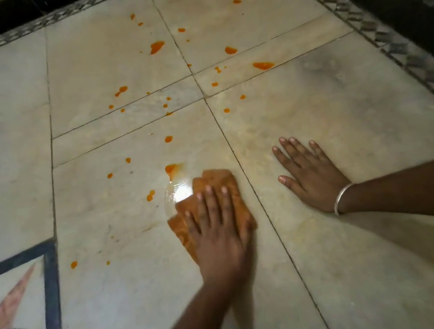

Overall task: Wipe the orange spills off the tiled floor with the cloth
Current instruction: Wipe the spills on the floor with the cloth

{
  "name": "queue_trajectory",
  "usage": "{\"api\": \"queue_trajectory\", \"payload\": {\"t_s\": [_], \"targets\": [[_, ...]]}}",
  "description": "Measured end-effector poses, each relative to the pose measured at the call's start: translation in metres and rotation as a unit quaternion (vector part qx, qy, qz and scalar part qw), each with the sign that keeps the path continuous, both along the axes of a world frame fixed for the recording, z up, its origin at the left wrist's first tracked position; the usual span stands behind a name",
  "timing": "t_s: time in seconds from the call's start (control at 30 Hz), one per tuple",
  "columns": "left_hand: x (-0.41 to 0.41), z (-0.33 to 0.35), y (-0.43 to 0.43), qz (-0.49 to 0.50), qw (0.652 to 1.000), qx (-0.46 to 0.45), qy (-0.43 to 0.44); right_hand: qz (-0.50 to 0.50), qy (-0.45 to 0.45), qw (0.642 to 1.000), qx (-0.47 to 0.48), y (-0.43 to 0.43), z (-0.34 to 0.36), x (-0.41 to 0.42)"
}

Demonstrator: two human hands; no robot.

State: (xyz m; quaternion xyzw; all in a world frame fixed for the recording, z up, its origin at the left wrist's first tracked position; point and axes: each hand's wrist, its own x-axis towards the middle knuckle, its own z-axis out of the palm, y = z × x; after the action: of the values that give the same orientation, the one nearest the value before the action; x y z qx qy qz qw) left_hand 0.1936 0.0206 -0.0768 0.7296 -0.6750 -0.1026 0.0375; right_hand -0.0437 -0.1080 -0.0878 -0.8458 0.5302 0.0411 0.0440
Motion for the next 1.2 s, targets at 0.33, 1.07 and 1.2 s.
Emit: {"api": "queue_trajectory", "payload": {"t_s": [0.33,1.07,1.2], "targets": [[0.004,-0.003,-0.093,-0.094,0.996,0.004,0.003,0.012,0.0,1.0,0.006,-0.002,-0.001,0.003],[0.068,0.114,-0.056,0.262,0.741,-0.011,0.618,0.045,-0.005,0.994,0.102,-0.014,0.037,0.056],[0.118,0.089,-0.051,0.391,0.765,-0.138,0.493,0.08,-0.033,0.991,0.098,-0.017,0.036,0.09]]}}
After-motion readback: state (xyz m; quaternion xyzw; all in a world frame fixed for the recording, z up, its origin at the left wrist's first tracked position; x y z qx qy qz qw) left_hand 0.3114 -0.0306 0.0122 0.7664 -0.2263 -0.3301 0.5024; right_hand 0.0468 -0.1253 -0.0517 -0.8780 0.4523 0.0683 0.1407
